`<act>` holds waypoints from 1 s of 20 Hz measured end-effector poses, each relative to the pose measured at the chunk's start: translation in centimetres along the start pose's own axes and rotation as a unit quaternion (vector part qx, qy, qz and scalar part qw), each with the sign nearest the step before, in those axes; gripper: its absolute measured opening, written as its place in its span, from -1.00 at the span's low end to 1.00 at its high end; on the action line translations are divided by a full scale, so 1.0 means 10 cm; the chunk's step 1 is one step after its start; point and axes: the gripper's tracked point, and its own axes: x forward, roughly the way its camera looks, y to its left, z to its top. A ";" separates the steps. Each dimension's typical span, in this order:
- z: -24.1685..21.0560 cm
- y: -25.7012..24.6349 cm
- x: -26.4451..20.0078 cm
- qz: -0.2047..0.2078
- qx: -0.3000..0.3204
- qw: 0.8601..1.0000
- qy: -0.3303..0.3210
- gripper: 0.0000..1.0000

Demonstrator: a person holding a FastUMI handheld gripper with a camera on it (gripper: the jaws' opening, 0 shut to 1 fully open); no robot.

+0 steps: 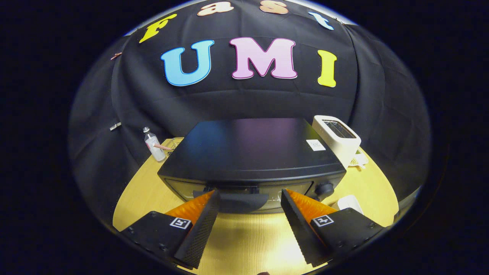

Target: Open the toaster oven, put the food inside, and close the toaster oven door.

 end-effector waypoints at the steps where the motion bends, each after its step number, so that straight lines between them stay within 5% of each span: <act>1: 0.04 0.00 -0.01 0.001 -0.002 1.000 -0.005 0.97; 11: 0.28 -0.07 -0.66 0.011 -0.021 0.998 -0.065 0.97; 20: 1.37 -0.33 -1.46 0.006 -0.011 0.984 -0.177 0.96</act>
